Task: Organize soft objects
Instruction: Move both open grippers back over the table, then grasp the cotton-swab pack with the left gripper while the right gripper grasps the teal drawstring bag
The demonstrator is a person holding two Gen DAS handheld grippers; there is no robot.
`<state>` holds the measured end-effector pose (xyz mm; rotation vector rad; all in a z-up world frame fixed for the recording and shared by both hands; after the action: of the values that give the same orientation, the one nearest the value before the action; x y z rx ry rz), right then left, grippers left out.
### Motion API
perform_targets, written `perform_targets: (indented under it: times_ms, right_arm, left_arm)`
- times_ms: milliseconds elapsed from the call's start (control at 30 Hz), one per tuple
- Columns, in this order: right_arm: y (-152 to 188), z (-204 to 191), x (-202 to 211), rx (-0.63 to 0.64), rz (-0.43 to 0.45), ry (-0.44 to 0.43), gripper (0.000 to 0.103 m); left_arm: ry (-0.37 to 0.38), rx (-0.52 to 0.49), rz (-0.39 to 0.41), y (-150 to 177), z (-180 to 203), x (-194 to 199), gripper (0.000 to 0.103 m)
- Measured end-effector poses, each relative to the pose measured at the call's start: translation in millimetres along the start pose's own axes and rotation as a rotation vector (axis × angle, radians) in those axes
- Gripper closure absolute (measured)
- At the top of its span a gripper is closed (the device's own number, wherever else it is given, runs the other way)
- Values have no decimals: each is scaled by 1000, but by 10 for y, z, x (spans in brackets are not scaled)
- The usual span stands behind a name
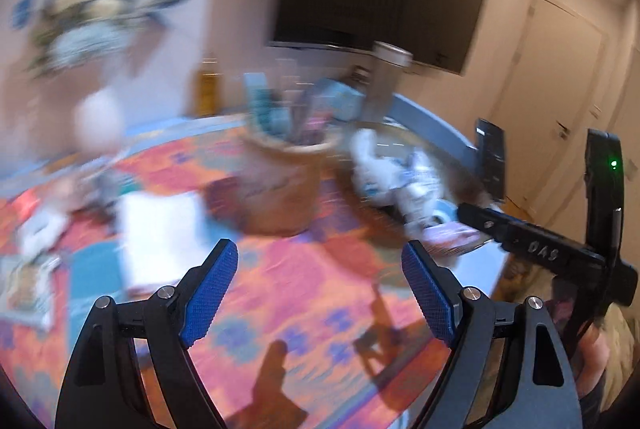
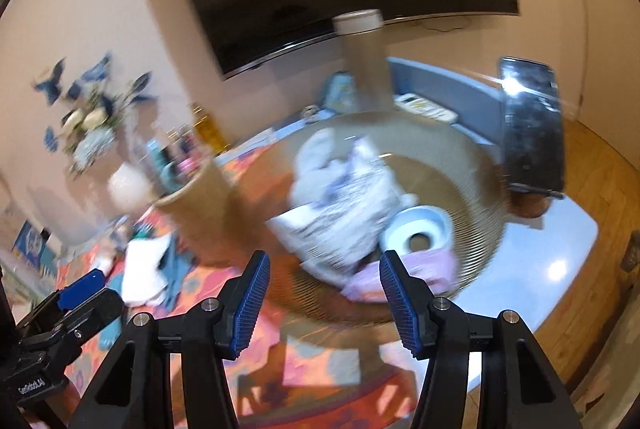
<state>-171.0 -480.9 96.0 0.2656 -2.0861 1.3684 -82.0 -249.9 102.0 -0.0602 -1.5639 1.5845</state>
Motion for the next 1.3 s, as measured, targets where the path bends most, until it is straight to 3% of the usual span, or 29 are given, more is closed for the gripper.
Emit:
perform_targets:
  times_ms: [133,333,400,433,533,700,1000,1100,1300]
  right_arm:
    - [150,-414,8,61,-18,-55,39]
    - [413,-1231,-90,209,-74,-145,39]
    - [524,-1506,-143,256,-93,-171,32]
    - [588,-1633,-184,277,-101,-181,24]
    - [787,-1992,-337,344,-127,-217,22]
    - [1030,-2416,-640,422,-194,-252,22]
    - [1277,-2750,-1088,399,-279,-315,22]
    - [1330,-2776,-1176,385,-323,-322,21]
    - [1311,-2902,-1244,383,-327,-342,18]
  left_arm:
    - [-106,118,13,216,-651,404,20]
    - [-339,265,51,420,-1695,1095,20]
    - [-420,281,56,507,-1957,1243,20]
    - [-461,278,53,563,-2064,1285,20]
    - [-555,301,14,795,-2433,1324,20]
    - [-538,368,-26,1065,-2784,1214,20]
    - [-510,373,-76,1172,-2872,994,20]
    - [-497,389,-104,1144,-2876,968,20]
    - [-476,368,-131,803,-2731,789,20]
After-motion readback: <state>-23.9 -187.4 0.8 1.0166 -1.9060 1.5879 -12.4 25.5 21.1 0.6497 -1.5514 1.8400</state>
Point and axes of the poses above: each gripper's, at about its wrist camera, not at the fingertips, and x roughly against the way its jaws point, z to its right, y to its underside, the point moved 2 cm from there along -x, roughly the way its jaws point, and after that the axes turned 6 degrees about z, right-handed, at the moved point
